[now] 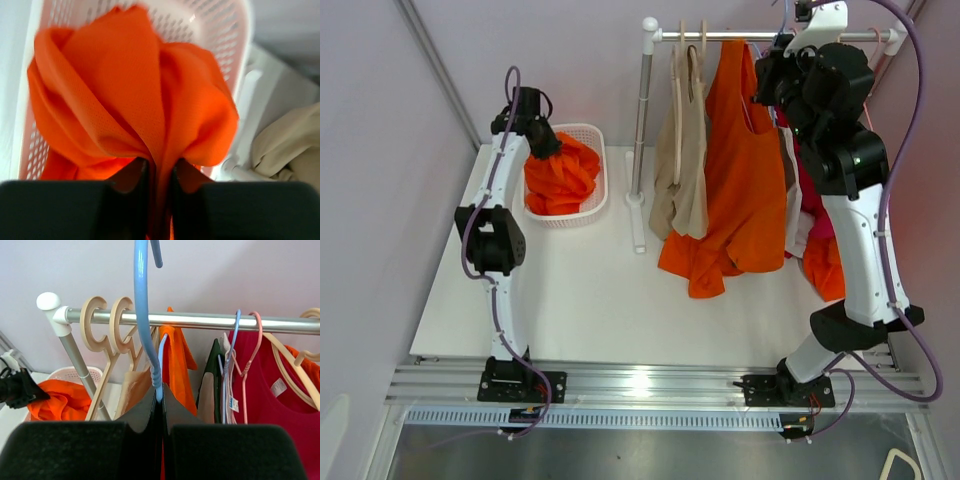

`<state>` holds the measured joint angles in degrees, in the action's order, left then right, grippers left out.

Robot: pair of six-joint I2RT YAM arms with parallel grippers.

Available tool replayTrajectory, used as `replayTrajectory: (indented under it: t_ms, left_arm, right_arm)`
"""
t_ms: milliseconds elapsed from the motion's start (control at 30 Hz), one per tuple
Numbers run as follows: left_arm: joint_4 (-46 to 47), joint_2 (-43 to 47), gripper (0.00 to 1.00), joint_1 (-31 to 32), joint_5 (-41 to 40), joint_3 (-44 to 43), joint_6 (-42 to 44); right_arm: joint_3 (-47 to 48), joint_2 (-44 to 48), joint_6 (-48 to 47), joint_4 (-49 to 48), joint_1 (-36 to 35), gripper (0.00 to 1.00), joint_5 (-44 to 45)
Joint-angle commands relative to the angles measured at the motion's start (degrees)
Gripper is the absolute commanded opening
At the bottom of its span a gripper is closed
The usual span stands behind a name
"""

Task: Remove the t-shirt from the hanger

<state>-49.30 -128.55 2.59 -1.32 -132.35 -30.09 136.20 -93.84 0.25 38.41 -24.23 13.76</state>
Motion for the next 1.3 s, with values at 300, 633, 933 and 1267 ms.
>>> replayTrajectory:
  t_ms: [300, 633, 933, 1267]
  left_arm:
    - [-4.0, 11.4, 0.99, -1.8, -1.1, 7.5, 0.5]
    - [-4.1, 35.0, 0.99, 4.5, -5.7, 12.9, 4.4]
    - [2.4, 55.4, 0.99, 23.4, -14.8, 29.4, 8.0]
    - [6.5, 71.9, 0.99, 42.0, -25.9, 45.3, 8.3]
  right_arm:
    - [-2.3, 6.7, 1.7, -2.4, -0.7, 0.00, -3.0]
    - [-6.5, 12.7, 5.3, 2.5, -3.5, 0.00, 1.4]
    - [-19.7, 23.5, 9.9, 1.7, -7.0, 0.00, 8.6]
    - [-28.7, 27.7, 19.0, 2.4, -17.8, 0.00, 31.4]
